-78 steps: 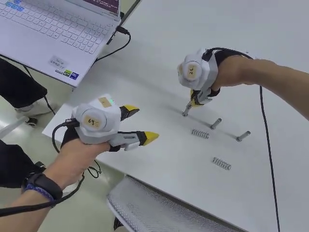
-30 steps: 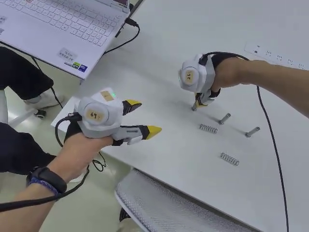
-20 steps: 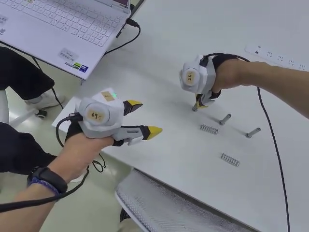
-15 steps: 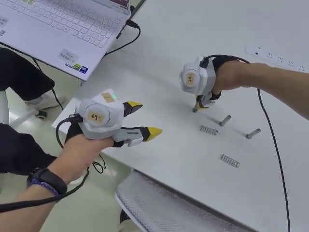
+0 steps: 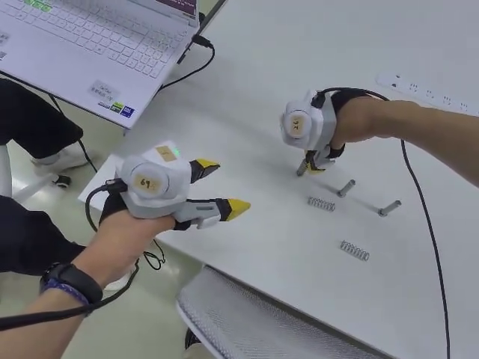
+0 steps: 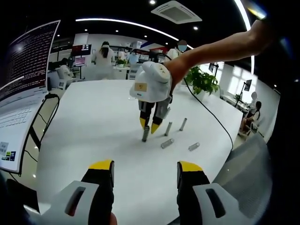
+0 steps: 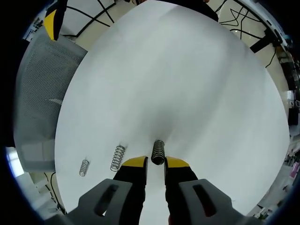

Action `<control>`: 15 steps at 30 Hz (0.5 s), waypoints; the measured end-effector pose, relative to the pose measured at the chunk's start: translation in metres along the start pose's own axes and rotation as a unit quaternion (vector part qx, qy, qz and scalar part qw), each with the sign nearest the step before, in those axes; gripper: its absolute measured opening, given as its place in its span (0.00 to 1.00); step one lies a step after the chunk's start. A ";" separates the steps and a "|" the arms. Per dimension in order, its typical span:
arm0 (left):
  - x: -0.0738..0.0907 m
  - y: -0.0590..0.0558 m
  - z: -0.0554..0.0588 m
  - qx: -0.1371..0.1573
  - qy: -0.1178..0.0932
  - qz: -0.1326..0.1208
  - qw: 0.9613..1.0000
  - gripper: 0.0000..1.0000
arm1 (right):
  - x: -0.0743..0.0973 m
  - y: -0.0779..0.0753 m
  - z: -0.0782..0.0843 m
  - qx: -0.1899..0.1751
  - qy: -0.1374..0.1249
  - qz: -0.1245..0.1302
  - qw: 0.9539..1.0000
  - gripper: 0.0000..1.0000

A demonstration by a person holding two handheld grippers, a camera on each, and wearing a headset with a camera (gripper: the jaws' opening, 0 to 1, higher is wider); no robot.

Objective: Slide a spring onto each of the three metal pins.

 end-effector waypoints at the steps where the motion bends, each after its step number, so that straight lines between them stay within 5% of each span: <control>1: 0.000 0.000 0.000 0.000 0.000 0.000 1.000 0.49 | 0.001 0.000 0.000 0.000 0.000 0.001 1.000 0.12; 15: -0.001 -0.003 -0.002 -0.002 -0.001 0.003 1.000 0.49 | 0.013 0.002 0.008 -0.011 -0.007 0.019 1.000 0.16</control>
Point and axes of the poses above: the centre of the closed fingertips' face, and the gripper's own axes: x roughly backward along the fingers, y roughly to its left, z roughly out of its underside, the point moved 3 cm from there along x, roughly backward along the fingers, and after that the axes turned 3 degrees about -x, right-handed, at the moved point
